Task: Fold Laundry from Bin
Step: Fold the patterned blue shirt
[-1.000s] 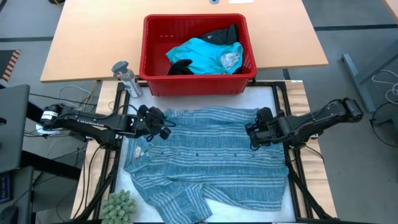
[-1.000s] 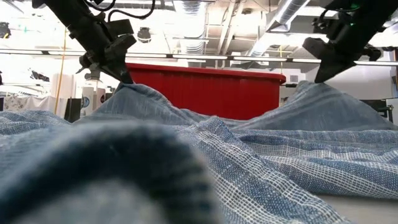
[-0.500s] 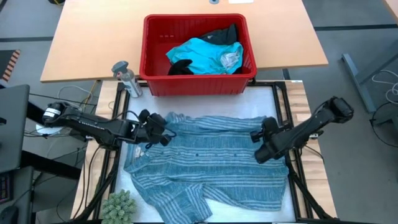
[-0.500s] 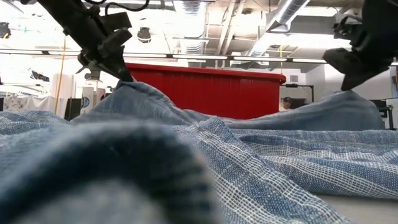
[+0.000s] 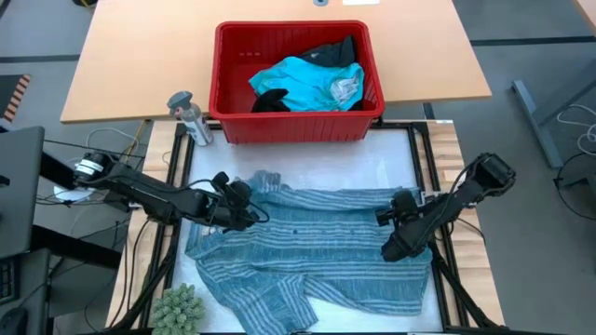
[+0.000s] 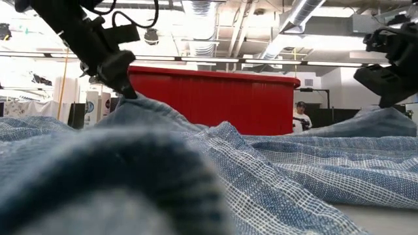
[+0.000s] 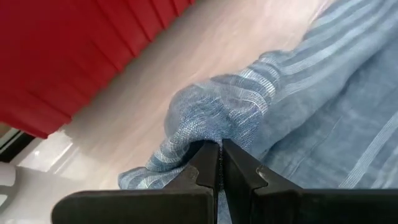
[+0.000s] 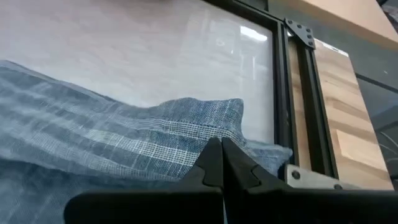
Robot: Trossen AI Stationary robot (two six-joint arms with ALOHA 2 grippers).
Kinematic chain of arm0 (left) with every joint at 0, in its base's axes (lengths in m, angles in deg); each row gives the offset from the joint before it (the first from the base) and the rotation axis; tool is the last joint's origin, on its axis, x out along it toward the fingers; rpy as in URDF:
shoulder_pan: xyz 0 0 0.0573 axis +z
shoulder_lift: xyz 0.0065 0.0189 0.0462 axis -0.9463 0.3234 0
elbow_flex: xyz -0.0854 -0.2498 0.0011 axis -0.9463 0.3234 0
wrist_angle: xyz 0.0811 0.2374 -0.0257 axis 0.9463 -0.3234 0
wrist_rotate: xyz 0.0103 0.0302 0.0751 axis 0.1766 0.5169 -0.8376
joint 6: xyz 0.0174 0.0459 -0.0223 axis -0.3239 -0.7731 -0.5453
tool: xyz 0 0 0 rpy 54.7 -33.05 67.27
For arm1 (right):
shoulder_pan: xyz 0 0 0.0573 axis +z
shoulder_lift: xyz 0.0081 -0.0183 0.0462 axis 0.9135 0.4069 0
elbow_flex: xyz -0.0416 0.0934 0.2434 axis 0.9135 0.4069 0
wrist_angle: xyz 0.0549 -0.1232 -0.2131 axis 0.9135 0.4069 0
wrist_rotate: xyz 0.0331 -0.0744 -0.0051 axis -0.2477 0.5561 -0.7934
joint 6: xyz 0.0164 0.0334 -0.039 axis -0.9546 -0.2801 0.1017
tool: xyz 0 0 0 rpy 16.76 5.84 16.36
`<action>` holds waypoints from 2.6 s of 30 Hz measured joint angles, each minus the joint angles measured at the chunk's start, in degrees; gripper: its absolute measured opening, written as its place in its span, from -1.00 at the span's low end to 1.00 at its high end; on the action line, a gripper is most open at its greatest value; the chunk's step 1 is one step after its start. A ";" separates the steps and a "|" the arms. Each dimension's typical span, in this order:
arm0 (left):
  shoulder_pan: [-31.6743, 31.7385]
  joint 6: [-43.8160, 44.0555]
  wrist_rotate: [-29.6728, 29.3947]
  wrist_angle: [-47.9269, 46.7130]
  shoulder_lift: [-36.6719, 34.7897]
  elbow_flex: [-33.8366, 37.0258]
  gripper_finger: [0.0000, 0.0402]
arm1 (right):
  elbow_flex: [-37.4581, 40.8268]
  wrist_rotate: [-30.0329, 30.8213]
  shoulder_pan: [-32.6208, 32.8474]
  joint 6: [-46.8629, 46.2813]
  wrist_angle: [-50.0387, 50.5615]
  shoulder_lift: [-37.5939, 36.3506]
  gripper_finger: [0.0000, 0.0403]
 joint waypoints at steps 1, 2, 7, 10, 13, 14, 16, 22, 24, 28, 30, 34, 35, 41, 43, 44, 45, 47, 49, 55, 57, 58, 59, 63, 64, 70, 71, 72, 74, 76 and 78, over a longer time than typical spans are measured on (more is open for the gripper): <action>0.00 0.20 -0.01 0.00 0.86 0.01 -1.00 | 0.00 -0.64 0.41 -0.64 -0.03 0.48 -0.93; 0.00 0.59 -0.11 0.20 1.70 0.01 -1.00 | 0.00 -1.29 0.72 -1.00 -0.06 0.94 -0.93; 0.00 0.75 -1.67 1.10 5.21 0.01 -1.00 | 0.07 -1.78 1.43 -2.17 0.07 2.72 -0.80; 0.00 -1.88 -2.84 2.44 5.99 0.01 -1.00 | 0.07 -1.68 0.82 -2.14 0.16 2.88 -0.65; -0.07 -6.29 -2.08 5.16 5.98 0.01 -0.94 | 0.07 -1.10 0.64 -1.94 0.21 2.90 -0.50; -0.11 -7.69 -1.36 6.18 5.85 -0.01 -0.91 | 0.07 -0.77 0.80 -1.89 0.20 2.90 -0.45; -0.11 -10.21 -0.16 7.59 5.52 0.01 -0.82 | 0.07 0.41 1.34 -1.75 0.26 2.90 -0.35; -0.09 -16.43 6.42 12.15 3.88 -0.01 -0.46 | 0.07 6.77 2.00 0.82 -0.11 0.56 -0.07; -0.09 -17.62 6.98 12.33 2.92 -0.01 -0.34 | 0.07 8.33 1.30 3.39 -1.28 -0.81 -0.01; 0.69 -20.30 6.33 13.43 -0.33 -0.01 -0.14 | 0.09 10.93 -1.17 13.35 -5.24 -3.35 0.05; 2.36 -21.72 8.99 15.06 -2.74 -0.01 -0.08 | 0.09 10.97 -2.81 18.07 -6.01 -4.70 0.06; 6.15 -20.68 19.76 15.97 -6.91 -0.10 0.00 | 0.09 10.98 -4.89 23.04 -7.25 -6.54 0.06; 6.70 -20.24 21.69 15.74 -7.33 -0.10 0.00 | 0.09 11.05 -5.17 23.88 -7.83 -6.83 0.06; 7.34 -19.79 20.32 12.47 -7.17 0.10 0.01 | 2.09 11.00 -6.54 30.22 -13.87 -6.85 0.06; 8.80 -21.20 18.71 13.59 -7.16 0.77 0.01 | 3.50 10.89 -7.15 32.72 -17.46 -6.87 0.04; 10.08 -22.08 18.97 14.07 -7.16 0.89 0.01 | 4.14 10.89 -7.48 33.97 -19.07 -6.87 0.04; 11.59 -22.74 19.68 14.26 -7.16 0.89 0.01 | 4.70 10.88 -7.94 35.39 -20.50 -6.87 0.04; 15.02 -23.45 21.72 14.16 -7.16 0.89 0.01 | 5.22 10.72 -8.73 37.59 -22.70 -6.87 0.03; 18.59 -23.54 24.20 14.03 -7.16 0.89 0.01 | 5.22 10.64 -9.36 39.10 -23.45 -6.87 0.03; 28.42 -21.34 32.39 12.36 -7.16 0.91 0.01 | 5.22 9.35 -9.96 41.59 -23.95 -6.87 0.03; 31.40 -19.66 34.18 10.05 -7.11 0.97 0.01 | 5.22 9.35 -9.78 41.63 -24.06 -6.87 0.03; 32.67 -19.23 35.89 9.37 -7.11 0.97 0.01 | 5.22 9.35 -9.76 41.64 -24.00 -6.87 0.03; 33.64 -18.83 37.90 9.03 -7.11 0.98 0.01 | 5.22 9.35 -9.77 41.67 -23.91 -6.87 0.03; 35.21 -18.76 43.95 9.71 -7.11 1.25 0.01 | 5.22 9.35 -9.76 41.77 -23.89 -6.87 0.03; 35.37 -18.70 44.18 10.34 -7.11 1.56 0.01 | 5.22 9.36 -9.77 41.77 -23.89 -6.87 0.03; 35.37 -16.48 47.21 12.09 -7.09 4.78 0.01 | 5.22 9.36 -9.76 41.78 -23.89 -6.87 0.03; 35.38 -16.09 47.75 13.00 -7.09 5.42 0.01 | 5.22 9.37 -9.78 41.97 -23.90 -6.87 0.03; 35.39 -15.75 48.21 13.89 -7.09 6.09 0.01 | 5.22 9.35 -9.78 42.52 -24.09 -6.87 0.03; 35.39 -14.98 48.72 16.00 -7.09 7.38 0.01 | 5.22 9.35 -9.78 42.64 -24.26 -6.87 0.03; 35.39 -14.75 48.94 17.34 -6.78 8.23 0.00 | 5.22 9.35 -9.82 42.66 -24.28 -6.87 0.03; 35.36 -14.23 48.99 17.46 -6.18 8.53 -0.03 | 5.22 9.37 -9.82 42.64 -24.32 -6.87 0.03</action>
